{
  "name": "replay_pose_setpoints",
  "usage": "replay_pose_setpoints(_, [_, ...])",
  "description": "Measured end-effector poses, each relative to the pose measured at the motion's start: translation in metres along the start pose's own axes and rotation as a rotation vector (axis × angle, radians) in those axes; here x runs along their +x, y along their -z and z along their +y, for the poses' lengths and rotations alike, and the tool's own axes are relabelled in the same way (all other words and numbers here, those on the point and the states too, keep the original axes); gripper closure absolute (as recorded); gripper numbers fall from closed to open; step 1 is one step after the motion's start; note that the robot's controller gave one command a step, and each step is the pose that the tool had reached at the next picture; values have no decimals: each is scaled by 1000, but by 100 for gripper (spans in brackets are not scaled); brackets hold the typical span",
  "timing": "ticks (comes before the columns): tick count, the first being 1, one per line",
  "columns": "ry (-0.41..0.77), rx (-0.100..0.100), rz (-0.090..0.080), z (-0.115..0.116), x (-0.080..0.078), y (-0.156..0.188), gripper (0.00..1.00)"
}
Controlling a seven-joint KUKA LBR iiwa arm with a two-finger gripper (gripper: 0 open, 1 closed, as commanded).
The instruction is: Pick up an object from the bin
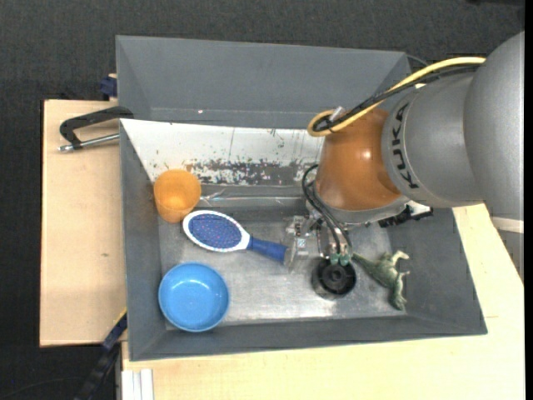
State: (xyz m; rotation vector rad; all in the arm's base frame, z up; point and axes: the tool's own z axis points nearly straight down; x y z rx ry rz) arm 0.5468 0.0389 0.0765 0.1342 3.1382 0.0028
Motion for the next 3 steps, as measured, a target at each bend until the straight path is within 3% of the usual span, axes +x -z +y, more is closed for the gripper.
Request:
replay_pose_setpoints(1, [0,0,-1,0,0,0,0])
replay_pose_setpoints(2, [0,1,-1,-1,0,0,100])
replay_pose_setpoints(3, [466,4,-13,-57,-19,255,100])
